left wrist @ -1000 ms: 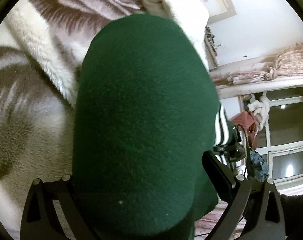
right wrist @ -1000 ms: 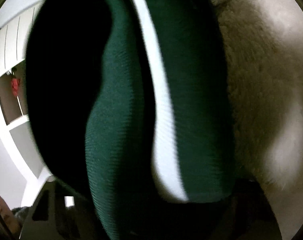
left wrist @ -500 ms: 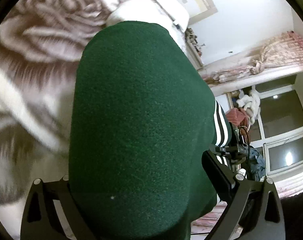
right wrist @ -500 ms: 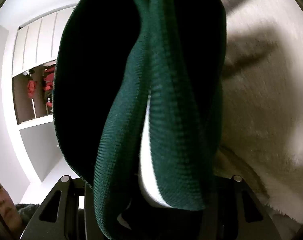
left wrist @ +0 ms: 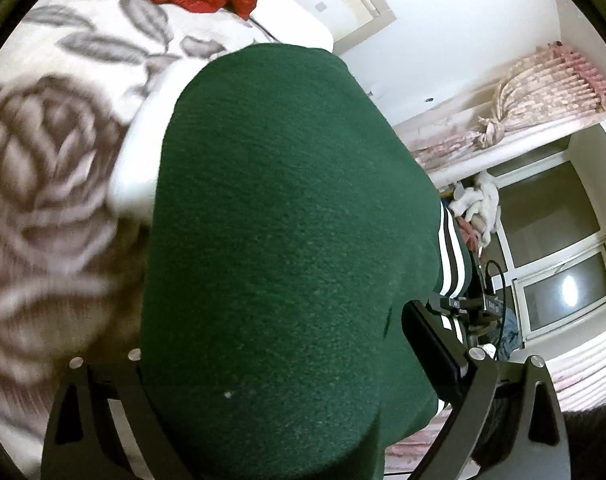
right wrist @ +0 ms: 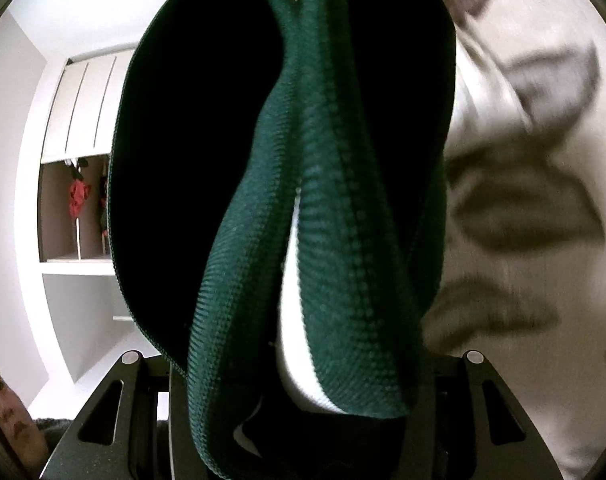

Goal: Fold large clothes

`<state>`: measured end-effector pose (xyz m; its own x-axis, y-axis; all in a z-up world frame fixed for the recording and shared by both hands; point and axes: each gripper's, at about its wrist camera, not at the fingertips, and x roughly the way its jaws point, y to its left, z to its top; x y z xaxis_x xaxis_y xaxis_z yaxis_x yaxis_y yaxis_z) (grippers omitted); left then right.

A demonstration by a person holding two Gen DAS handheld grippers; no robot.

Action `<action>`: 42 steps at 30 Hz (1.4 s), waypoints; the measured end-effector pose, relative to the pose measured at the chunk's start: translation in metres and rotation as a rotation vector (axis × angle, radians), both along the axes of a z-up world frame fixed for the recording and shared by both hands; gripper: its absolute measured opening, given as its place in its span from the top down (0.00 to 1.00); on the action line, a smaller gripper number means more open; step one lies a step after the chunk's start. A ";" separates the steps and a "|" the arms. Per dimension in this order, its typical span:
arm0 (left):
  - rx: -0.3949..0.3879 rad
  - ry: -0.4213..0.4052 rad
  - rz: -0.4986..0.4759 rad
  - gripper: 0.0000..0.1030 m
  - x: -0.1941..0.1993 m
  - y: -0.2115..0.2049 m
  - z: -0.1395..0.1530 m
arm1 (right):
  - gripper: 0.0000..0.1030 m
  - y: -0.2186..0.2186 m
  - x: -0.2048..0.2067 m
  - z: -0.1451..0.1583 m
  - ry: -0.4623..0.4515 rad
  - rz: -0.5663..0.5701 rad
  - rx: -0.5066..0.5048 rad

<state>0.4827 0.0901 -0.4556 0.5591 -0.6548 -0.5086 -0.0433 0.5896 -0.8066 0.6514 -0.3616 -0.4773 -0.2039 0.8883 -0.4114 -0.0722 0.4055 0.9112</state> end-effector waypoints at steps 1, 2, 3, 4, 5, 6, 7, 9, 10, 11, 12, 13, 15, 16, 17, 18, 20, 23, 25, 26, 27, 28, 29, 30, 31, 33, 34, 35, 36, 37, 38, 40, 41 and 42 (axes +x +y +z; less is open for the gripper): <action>0.005 0.000 -0.008 0.06 0.015 0.007 0.001 | 0.51 0.014 0.011 0.000 -0.008 -0.008 0.000; 0.011 0.000 -0.015 0.06 0.025 0.011 0.003 | 0.51 0.031 0.022 -0.003 -0.008 -0.017 0.002; 0.016 -0.001 -0.026 0.06 0.043 0.019 0.003 | 0.51 0.040 0.036 -0.004 -0.009 -0.026 0.006; 0.024 -0.002 -0.035 0.06 0.060 0.027 0.002 | 0.51 0.050 0.052 -0.007 -0.014 -0.035 0.008; 0.034 -0.003 -0.045 0.06 0.074 0.032 0.002 | 0.51 0.057 0.048 -0.008 -0.013 -0.041 0.011; 0.043 -0.004 -0.053 0.06 0.088 0.038 0.000 | 0.51 0.069 0.060 -0.012 -0.016 -0.045 0.011; 0.051 -0.003 -0.058 0.06 0.102 0.044 -0.003 | 0.51 0.076 0.073 -0.016 -0.017 -0.051 0.011; 0.067 0.005 -0.070 0.06 0.131 0.052 -0.013 | 0.51 0.088 0.093 -0.029 -0.013 -0.053 0.009; 0.070 0.013 -0.074 0.06 0.143 0.056 -0.022 | 0.51 0.096 0.109 -0.038 -0.005 -0.056 0.006; 0.068 0.024 -0.078 0.06 0.154 0.060 -0.034 | 0.52 0.098 0.156 -0.042 0.001 -0.059 0.000; 0.063 0.043 -0.077 0.06 0.166 0.064 -0.044 | 0.52 0.103 0.179 -0.053 0.006 -0.060 -0.011; 0.061 0.080 -0.078 0.06 0.178 0.068 -0.064 | 0.52 0.109 0.194 -0.070 0.024 -0.065 -0.031; 0.058 0.127 -0.072 0.06 0.192 0.076 -0.093 | 0.52 0.136 0.208 -0.083 0.041 -0.067 -0.063; 0.047 0.134 -0.073 0.06 0.196 0.080 -0.104 | 0.52 0.139 0.215 -0.095 0.051 -0.069 -0.078; 0.050 0.124 -0.083 0.06 0.197 0.082 -0.110 | 0.52 0.143 0.220 -0.104 0.050 -0.064 -0.090; 0.063 0.110 -0.089 0.06 0.196 0.081 -0.114 | 0.52 0.146 0.224 -0.113 0.058 -0.065 -0.095; 0.068 0.102 -0.098 0.05 0.194 0.082 -0.122 | 0.52 0.152 0.223 -0.123 0.067 -0.067 -0.101; 0.066 0.117 -0.101 0.04 0.194 0.083 -0.127 | 0.52 0.147 0.232 -0.138 0.093 -0.091 -0.115; 0.094 0.133 -0.094 0.04 0.192 0.079 -0.115 | 0.49 0.152 0.239 -0.133 0.087 -0.105 -0.140; 0.120 0.141 -0.086 0.04 0.193 0.078 -0.104 | 0.44 0.154 0.231 -0.132 0.084 -0.108 -0.165; 0.167 0.151 -0.078 0.04 0.191 0.074 -0.092 | 0.41 0.159 0.207 -0.129 0.081 -0.107 -0.194; 0.188 0.161 -0.072 0.04 0.191 0.071 -0.081 | 0.35 0.161 0.206 -0.117 0.058 -0.103 -0.258; 0.199 0.173 -0.067 0.04 0.189 0.070 -0.076 | 0.32 0.164 0.205 -0.102 0.010 -0.099 -0.332; 0.233 0.192 -0.053 0.04 0.184 0.066 -0.067 | 0.32 0.168 0.201 -0.084 -0.052 -0.090 -0.414; 0.257 0.188 -0.043 0.04 0.179 0.063 -0.061 | 0.29 0.172 0.196 -0.070 -0.099 -0.076 -0.492; 0.337 0.184 -0.009 0.04 0.169 0.055 -0.050 | 0.19 0.176 0.185 -0.046 -0.229 -0.099 -0.676; 0.390 0.181 0.005 0.04 0.164 0.051 -0.044 | 0.17 0.179 0.177 -0.037 -0.280 -0.106 -0.742; 0.446 0.180 0.024 0.04 0.159 0.048 -0.039 | 0.15 0.183 0.166 -0.025 -0.339 -0.116 -0.822; 0.525 0.177 0.050 0.04 0.153 0.041 -0.030 | 0.14 0.188 0.149 -0.021 -0.378 -0.127 -0.874; 0.583 0.169 0.074 0.04 0.146 0.035 -0.022 | 0.12 0.195 0.133 -0.012 -0.436 -0.146 -0.961; 0.616 0.161 0.095 0.04 0.142 0.031 -0.017 | 0.11 0.192 0.129 -0.006 -0.467 -0.153 -1.010; 0.723 0.150 0.142 0.04 0.127 0.017 0.000 | 0.10 0.172 0.107 0.002 -0.515 -0.151 -1.088; 0.767 0.145 0.163 0.04 0.120 0.014 0.007 | 0.10 0.172 0.089 0.008 -0.534 -0.156 -1.114; 0.806 0.139 0.180 0.03 0.111 0.008 0.015 | 0.10 0.170 0.068 0.020 -0.553 -0.162 -1.130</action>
<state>0.5942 0.0984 -0.4403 0.5174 0.0319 -0.8551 -0.2598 0.9580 -0.1214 0.7189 -0.1914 -0.4577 0.3152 -0.0135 -0.9489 -0.2081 0.9746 -0.0830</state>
